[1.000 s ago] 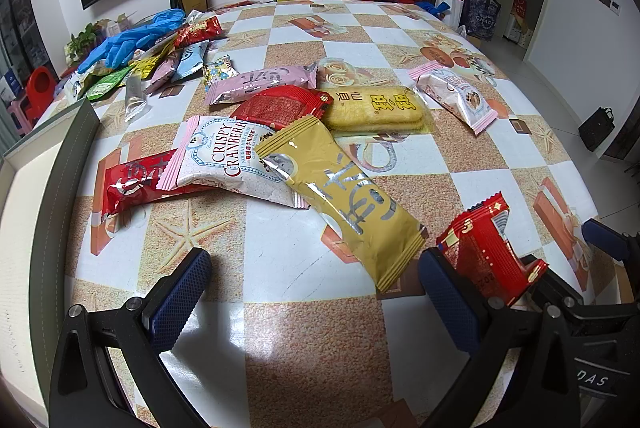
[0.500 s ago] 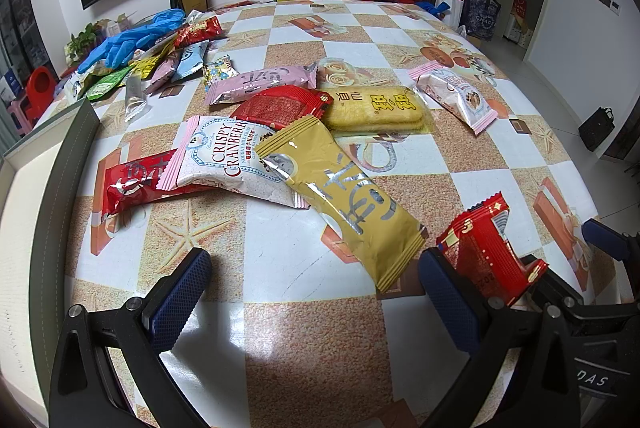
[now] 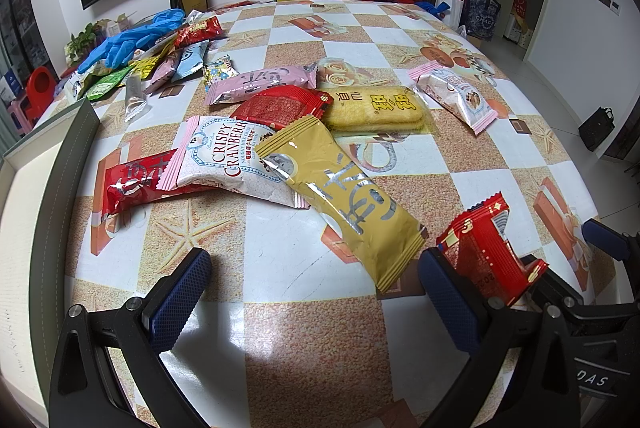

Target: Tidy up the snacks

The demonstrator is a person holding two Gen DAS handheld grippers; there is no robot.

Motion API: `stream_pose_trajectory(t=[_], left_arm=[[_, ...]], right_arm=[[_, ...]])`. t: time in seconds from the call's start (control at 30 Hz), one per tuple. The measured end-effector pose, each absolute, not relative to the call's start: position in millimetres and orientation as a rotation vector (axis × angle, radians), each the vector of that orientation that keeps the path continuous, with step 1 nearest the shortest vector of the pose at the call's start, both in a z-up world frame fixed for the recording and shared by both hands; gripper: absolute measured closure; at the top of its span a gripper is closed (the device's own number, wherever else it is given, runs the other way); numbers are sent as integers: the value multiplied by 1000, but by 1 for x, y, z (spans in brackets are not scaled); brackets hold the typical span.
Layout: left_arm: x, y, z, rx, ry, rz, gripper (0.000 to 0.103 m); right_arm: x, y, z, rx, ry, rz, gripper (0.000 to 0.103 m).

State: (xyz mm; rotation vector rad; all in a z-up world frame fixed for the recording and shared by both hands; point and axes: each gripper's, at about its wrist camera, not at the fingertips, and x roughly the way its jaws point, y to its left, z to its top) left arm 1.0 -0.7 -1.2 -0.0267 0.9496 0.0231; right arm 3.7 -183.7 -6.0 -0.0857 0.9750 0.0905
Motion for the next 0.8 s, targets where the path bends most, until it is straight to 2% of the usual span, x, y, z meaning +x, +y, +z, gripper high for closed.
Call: stream_pose_trajectory(t=[0.8], left_arm=[[1,-1,-1,-27,950,23,0]], right_arm=[[-1,-184,-6,-86,975,90,0]])
